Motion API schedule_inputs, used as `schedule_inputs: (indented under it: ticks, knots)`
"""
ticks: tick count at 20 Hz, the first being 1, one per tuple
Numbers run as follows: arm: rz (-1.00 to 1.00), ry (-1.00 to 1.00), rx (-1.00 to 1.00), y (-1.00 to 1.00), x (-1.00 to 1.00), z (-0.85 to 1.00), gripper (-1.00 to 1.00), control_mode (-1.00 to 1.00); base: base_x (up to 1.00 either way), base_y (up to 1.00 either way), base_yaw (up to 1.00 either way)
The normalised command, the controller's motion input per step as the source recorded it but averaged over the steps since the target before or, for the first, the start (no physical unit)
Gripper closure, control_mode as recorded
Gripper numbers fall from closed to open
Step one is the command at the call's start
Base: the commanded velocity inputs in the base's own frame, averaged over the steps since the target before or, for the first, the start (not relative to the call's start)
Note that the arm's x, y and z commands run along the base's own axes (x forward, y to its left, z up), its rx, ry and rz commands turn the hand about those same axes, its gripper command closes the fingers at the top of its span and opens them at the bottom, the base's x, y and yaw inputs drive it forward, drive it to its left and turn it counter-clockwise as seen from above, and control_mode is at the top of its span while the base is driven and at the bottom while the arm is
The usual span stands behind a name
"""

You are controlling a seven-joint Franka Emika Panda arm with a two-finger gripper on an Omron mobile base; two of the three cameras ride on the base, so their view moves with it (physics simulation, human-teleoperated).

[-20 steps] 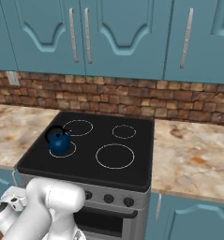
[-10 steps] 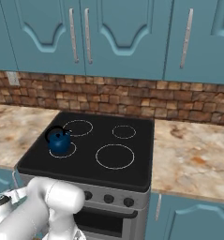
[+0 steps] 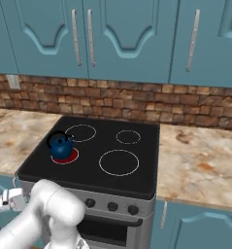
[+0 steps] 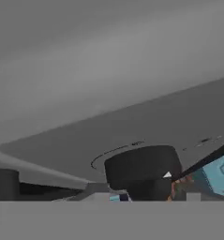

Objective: Turn on the front left burner of the stove.

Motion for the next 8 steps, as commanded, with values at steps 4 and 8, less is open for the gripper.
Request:
schedule_inputs:
  ticks: [4,8]
  knots:
    - [0.31,0.27,-0.29,-0.19,0.38,-0.98,1.0,-1.0,0.0,0.0,0.0]
    - [0.34,0.12,-0.18,-0.24,-0.08,-0.61,1.0,-1.0,0.0,0.0,0.0]
